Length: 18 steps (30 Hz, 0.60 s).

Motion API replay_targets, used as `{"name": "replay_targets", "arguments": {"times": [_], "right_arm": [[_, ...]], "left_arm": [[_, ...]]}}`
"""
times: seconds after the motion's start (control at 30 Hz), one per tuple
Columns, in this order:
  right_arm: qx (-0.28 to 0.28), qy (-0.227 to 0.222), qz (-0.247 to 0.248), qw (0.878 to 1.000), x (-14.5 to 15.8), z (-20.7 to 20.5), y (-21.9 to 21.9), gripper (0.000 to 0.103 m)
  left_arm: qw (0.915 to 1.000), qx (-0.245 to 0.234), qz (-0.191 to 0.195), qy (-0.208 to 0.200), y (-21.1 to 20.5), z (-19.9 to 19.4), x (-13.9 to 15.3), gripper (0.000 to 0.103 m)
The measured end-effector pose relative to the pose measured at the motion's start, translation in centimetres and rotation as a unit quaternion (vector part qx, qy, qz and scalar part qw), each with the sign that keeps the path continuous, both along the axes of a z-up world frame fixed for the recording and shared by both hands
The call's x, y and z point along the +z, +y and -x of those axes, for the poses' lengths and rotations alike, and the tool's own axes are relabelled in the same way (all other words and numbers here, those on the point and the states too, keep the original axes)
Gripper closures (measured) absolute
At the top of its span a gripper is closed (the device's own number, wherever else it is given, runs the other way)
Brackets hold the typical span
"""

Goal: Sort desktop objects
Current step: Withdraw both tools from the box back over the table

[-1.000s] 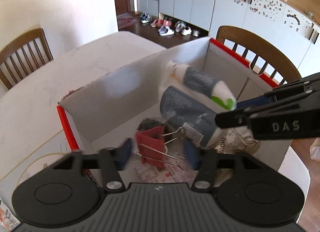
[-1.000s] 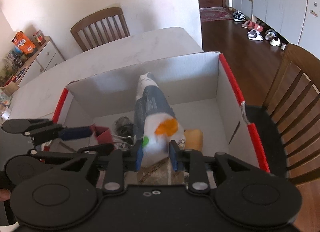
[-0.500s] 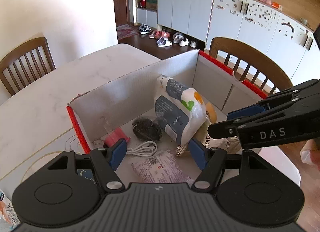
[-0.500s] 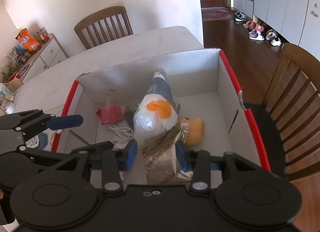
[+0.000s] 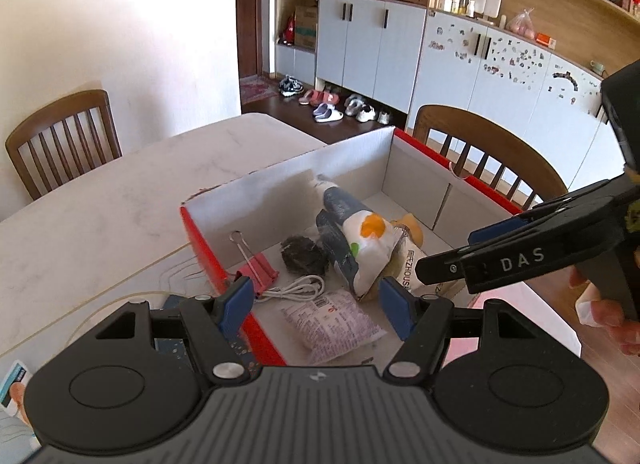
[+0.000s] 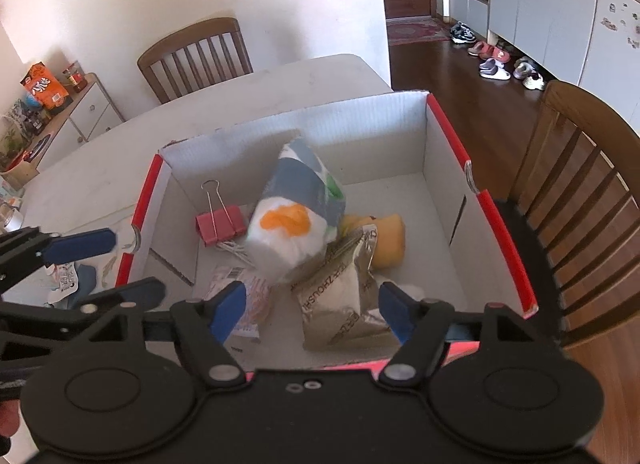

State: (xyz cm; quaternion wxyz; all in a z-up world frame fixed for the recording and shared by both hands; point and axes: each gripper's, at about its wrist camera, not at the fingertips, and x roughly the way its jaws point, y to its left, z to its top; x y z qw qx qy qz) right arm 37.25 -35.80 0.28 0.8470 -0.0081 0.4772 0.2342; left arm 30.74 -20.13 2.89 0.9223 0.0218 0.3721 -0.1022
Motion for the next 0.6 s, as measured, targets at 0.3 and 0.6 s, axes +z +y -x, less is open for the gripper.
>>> {"name": "replay_targets", "arguments": {"times": [0.3,0.6], "right_arm": [[-0.009,0.003,0.002,1.0,0.0,1.9,2.3,0.024],[0.008,-0.003,0.002,1.0,0.7,3.9,6.4,0.02]], "left_arm": [[0.9998,0.009,0.01,-0.013,3.7,3.0,0.4,0.029],[0.9993,0.026,0.018,-0.021,8.5,5.7,0.4,0.021]]}}
